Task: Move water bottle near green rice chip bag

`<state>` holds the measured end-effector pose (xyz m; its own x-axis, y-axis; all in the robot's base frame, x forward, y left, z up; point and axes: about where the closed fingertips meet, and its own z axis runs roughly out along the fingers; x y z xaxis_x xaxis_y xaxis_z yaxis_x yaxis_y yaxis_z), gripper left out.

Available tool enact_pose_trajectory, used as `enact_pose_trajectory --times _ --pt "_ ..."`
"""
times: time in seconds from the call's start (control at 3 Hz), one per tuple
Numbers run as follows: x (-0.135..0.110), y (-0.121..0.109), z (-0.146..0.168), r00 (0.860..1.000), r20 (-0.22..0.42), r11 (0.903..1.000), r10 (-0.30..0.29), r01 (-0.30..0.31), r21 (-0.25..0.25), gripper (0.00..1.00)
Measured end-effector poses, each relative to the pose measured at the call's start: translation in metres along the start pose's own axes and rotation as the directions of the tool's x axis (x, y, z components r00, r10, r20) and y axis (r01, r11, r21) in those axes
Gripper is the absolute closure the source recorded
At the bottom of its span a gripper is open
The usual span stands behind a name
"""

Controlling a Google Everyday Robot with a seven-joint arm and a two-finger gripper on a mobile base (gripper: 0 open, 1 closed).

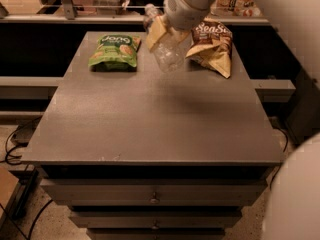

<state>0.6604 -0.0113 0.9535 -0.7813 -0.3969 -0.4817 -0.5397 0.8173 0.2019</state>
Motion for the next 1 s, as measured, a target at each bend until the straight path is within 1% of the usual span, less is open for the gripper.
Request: enact_pose_trajectory --times 0.33,0.67,1.0 --pt "-0.037 0.015 0.026 1.000 0.001 0.9989 -0.030 0.030 -0.037 1.00" --pt "-0.053 0.025 0.056 0.999 -0.020 0.9976 -0.037 0.036 -0.060 1.00" --pt "-0.055 0.030 0.094 0.998 -0.055 0.9971 -0.032 0.028 -0.071 0.99"
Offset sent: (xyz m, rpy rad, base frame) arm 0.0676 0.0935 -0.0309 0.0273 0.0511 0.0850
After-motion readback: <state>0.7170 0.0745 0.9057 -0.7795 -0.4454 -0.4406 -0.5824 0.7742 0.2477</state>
